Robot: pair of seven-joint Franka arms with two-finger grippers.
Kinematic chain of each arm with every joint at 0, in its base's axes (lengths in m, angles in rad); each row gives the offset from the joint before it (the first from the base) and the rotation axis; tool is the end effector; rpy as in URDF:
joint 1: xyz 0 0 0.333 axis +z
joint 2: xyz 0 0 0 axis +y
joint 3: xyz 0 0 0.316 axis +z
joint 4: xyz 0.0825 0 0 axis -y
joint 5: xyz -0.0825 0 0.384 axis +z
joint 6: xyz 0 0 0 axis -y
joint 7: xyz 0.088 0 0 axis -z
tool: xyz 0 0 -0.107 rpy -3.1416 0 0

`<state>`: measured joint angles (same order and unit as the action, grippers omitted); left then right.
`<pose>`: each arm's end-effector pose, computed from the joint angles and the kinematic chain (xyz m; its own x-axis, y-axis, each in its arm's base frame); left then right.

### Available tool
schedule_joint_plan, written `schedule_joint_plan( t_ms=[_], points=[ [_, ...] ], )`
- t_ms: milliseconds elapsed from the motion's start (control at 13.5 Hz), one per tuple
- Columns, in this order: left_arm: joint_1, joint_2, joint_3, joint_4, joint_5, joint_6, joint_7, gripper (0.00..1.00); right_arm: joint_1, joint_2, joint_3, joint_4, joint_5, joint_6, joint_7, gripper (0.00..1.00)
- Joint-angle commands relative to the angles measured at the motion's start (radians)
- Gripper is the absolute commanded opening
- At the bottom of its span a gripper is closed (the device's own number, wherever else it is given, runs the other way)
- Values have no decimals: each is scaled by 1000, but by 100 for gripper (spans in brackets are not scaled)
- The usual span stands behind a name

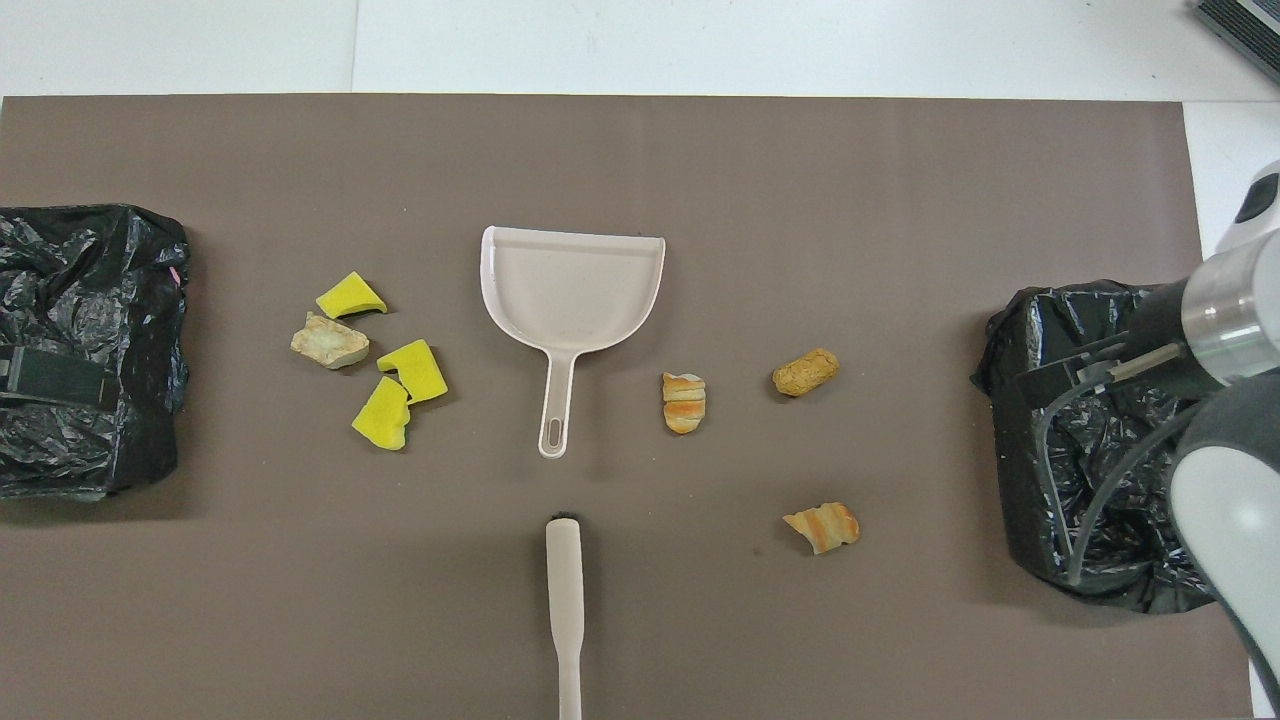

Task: Sweep and dump trash in bin
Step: 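Reach the right gripper to the pink dustpan handle and grasp it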

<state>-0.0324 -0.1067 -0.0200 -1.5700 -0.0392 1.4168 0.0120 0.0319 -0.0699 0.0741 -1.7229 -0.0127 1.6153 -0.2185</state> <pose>0.5033 -0.0317 0.6683 0.9965 -0.0701 -0.0460 -0.0684 -0.9970 0.0374 0.5307 0.0564 0.5943 0.9469 0.3189 -0.0409 0.3195 -0.9475 0.0092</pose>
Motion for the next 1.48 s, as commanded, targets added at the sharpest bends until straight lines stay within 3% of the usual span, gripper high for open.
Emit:
schedule_joint_plan(
  t_ms=[0,296,666,962,1110,1405],
  points=[
    [5,-13,0,-7,-5,-12,6,100,20,-5,1,-85,49,76,-56,100],
    [5,-13,0,-7,-5,-12,6,100,81,12,3,-161,168,168,-113,100],
    [5,-13,0,-7,-5,-12,6,100,206,94,3,-210,273,357,-88,100],
    [5,-13,0,-7,-5,-12,6,100,348,133,3,-210,283,500,138,100],
    [5,-13,0,-7,-5,-12,6,100,399,191,3,-183,281,587,206,100],
    [5,-13,0,-7,-5,-12,6,100,454,216,4,-107,209,569,445,94]
  ],
)
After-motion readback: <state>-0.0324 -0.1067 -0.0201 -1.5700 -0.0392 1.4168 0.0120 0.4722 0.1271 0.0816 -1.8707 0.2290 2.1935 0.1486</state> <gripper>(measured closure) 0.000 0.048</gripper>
